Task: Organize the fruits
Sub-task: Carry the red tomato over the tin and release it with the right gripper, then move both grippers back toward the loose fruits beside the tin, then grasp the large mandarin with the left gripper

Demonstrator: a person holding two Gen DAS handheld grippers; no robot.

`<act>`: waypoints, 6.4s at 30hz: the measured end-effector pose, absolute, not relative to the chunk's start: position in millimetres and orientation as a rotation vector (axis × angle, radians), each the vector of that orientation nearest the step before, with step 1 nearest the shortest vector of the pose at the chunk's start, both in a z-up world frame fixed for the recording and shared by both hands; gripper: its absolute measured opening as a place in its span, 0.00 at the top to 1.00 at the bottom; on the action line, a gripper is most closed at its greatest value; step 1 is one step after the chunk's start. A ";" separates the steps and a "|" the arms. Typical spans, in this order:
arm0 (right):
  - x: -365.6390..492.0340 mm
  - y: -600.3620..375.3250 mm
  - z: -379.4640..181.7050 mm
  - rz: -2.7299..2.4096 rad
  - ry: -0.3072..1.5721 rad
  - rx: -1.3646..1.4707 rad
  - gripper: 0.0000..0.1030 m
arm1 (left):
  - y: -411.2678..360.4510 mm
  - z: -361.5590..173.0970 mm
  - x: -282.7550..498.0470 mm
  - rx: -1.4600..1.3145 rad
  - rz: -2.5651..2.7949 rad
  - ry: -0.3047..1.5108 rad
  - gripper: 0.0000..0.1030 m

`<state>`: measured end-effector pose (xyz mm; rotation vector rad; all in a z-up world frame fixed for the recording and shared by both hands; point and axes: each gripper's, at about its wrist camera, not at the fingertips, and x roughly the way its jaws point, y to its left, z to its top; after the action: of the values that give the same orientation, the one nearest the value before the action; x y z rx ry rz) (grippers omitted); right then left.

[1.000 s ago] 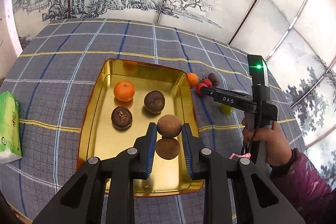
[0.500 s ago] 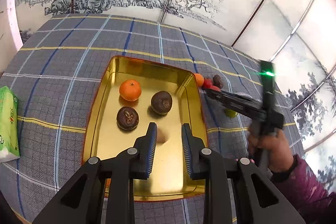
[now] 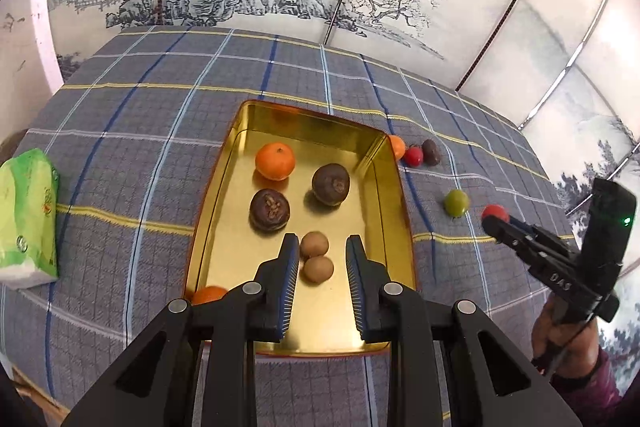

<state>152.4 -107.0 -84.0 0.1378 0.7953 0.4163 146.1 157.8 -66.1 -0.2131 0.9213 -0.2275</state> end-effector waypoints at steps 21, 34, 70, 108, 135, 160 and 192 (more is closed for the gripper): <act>140.5 4.5 -69.3 0.664 0.862 0.107 0.72 | 201.2 -63.9 82.8 -0.118 -0.016 0.843 0.66; 177.8 83.4 -109.6 0.693 1.000 0.066 0.72 | 210.2 -64.1 58.2 -0.041 0.022 0.808 0.37; 197.1 104.2 -137.8 0.644 1.056 0.015 0.72 | 203.0 -84.4 62.2 0.110 0.106 0.808 0.23; 190.0 94.4 -128.5 0.682 1.004 0.096 0.70 | 201.6 -90.2 58.6 0.125 0.116 0.816 0.20; 110.7 -218.6 -128.3 0.059 0.824 0.056 0.69 | 97.0 -39.4 51.6 0.276 -0.094 0.768 0.19; 109.6 -272.1 -152.5 0.126 0.850 0.293 0.57 | -37.2 -98.9 347.4 0.509 -0.588 1.047 0.53; 118.0 -237.7 -129.5 0.274 0.826 0.246 0.53 | 19.9 -39.3 205.9 0.084 -0.462 0.925 0.64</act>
<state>118.0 -237.7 -129.5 0.2460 0.8258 0.2736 205.9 19.9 -39.3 0.0836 0.9250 -0.4615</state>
